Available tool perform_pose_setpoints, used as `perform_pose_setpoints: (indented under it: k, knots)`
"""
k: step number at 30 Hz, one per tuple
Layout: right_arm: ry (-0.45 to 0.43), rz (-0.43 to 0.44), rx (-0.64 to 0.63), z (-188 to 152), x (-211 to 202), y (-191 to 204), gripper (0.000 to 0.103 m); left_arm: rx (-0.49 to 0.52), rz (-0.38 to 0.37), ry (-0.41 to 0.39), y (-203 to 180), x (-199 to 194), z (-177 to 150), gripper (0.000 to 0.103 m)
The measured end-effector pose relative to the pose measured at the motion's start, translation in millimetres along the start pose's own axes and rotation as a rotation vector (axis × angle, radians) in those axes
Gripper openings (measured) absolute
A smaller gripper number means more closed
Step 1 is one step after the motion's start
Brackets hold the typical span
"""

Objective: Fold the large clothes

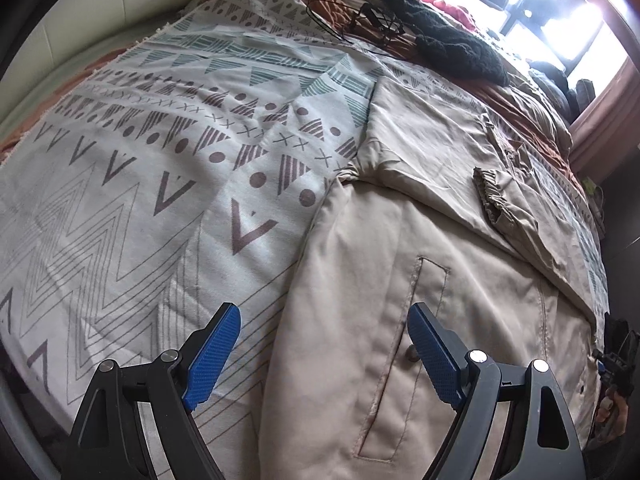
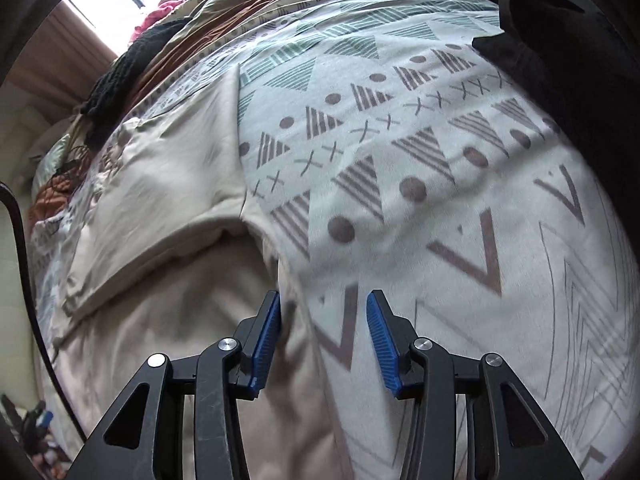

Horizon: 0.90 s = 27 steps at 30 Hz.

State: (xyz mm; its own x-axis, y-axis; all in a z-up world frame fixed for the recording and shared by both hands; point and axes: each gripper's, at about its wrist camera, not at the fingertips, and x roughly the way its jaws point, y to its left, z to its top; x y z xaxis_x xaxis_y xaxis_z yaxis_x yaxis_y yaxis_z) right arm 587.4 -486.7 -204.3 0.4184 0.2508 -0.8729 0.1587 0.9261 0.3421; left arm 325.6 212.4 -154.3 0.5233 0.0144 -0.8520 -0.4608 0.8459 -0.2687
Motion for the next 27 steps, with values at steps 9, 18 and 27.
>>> perform_pose_setpoints:
  k: [9, 18, 27]
  knots:
    - [0.044, 0.2, -0.028, -60.1, -22.3, -3.1, 0.043, -0.05, -0.078, 0.022, 40.3, -7.9, -29.6, 0.058]
    - [0.062, 0.353, 0.038, -106.9, -29.9, -22.3, 0.043, -0.067, -0.19, 0.074, 53.4, -4.1, -65.0, 0.045]
    - [0.087, 0.468, 0.09, -150.5, -39.0, -29.6, 0.043, -0.099, -0.32, 0.139, 56.8, -7.9, -84.4, 0.045]
